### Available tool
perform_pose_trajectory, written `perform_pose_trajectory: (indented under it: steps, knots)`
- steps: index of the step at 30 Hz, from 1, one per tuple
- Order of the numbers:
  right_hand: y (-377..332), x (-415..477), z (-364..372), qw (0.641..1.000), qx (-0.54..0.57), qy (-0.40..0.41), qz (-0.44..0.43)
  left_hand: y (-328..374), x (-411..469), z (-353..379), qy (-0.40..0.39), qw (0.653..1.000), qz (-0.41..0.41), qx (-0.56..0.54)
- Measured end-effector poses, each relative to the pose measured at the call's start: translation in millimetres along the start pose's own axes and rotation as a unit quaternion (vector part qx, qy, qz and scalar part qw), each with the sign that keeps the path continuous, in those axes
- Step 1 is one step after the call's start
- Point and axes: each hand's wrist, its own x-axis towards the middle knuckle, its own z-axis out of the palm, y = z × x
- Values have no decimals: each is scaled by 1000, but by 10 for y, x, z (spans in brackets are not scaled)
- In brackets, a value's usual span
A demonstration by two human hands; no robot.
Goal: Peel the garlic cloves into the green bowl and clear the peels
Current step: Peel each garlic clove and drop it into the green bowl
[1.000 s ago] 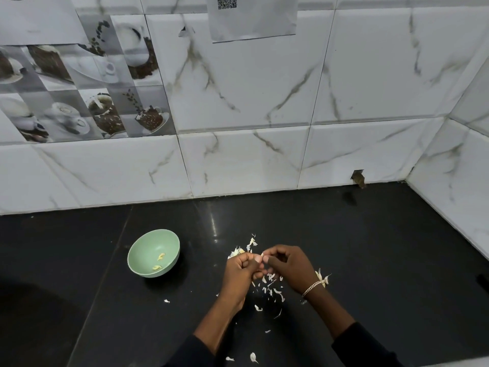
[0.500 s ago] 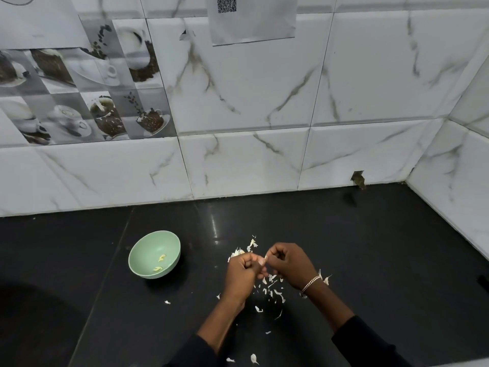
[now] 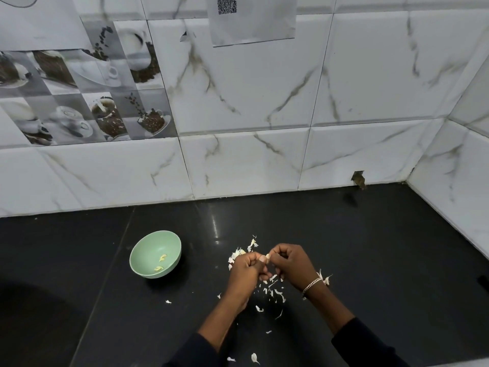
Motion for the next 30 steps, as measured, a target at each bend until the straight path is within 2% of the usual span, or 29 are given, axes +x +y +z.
perform_pose_trajectory:
  steps: [4, 8, 14, 22, 30]
  knots:
    - [-21, -4, 15, 1000, 14, 6, 5, 7, -1, 9, 7, 1000, 23, 16]
    - [-29, -4, 35, 1000, 18, 13, 6, 54, -35, 16, 6, 999, 38, -12]
    - [16, 33, 62, 1000, 16, 22, 12, 39, -5, -18, 14, 994, 97, 57]
    - [29, 48, 88, 999, 37, 13, 10, 48, 3, -41, 11, 995, 83, 48]
    - [148, 54, 47, 998, 35, 16, 49, -3, -4, -37, 10, 998, 13, -63]
